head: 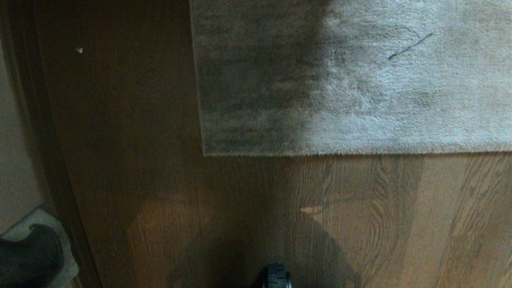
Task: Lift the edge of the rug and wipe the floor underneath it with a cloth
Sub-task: Lift up the carpet
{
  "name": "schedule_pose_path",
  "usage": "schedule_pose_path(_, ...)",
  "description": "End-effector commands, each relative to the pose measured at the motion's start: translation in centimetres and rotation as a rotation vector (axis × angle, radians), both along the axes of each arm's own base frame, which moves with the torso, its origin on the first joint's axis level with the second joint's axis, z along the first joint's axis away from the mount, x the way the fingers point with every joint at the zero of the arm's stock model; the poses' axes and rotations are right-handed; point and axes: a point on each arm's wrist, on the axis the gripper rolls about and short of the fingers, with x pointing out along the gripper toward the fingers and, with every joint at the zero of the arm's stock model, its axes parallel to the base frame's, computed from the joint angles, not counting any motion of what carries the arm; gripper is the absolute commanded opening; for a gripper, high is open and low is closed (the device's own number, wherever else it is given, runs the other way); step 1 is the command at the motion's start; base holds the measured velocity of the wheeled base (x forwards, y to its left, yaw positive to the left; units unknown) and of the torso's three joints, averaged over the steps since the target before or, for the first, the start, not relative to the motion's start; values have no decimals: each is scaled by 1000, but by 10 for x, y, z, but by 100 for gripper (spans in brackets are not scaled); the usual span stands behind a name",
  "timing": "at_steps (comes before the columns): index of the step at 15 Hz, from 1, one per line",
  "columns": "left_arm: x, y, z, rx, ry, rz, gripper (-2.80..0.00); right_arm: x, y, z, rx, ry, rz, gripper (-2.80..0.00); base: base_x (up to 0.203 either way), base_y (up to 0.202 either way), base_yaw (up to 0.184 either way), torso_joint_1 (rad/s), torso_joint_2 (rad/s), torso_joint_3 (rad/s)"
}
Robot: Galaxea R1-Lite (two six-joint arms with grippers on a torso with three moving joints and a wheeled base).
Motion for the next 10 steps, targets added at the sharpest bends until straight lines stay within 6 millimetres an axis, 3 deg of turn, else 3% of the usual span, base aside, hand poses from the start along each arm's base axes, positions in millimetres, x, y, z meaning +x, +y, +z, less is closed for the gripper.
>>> schedule_pose_path(1,0,0,0,-1,-1,1,-280,0,0,1,-34,0,9,-280,0,0,0,0,0,0)
schedule_pose_path(4,0,0,0,-1,-1,1,-280,-1,1,5,-79,-12,35,-280,0,0,0,0,0,0)
schedule_pose_path(10,0,0,0,-1,-1,1,-280,9,4,46,-70,11,192,-280,0,0,0,0,0,0)
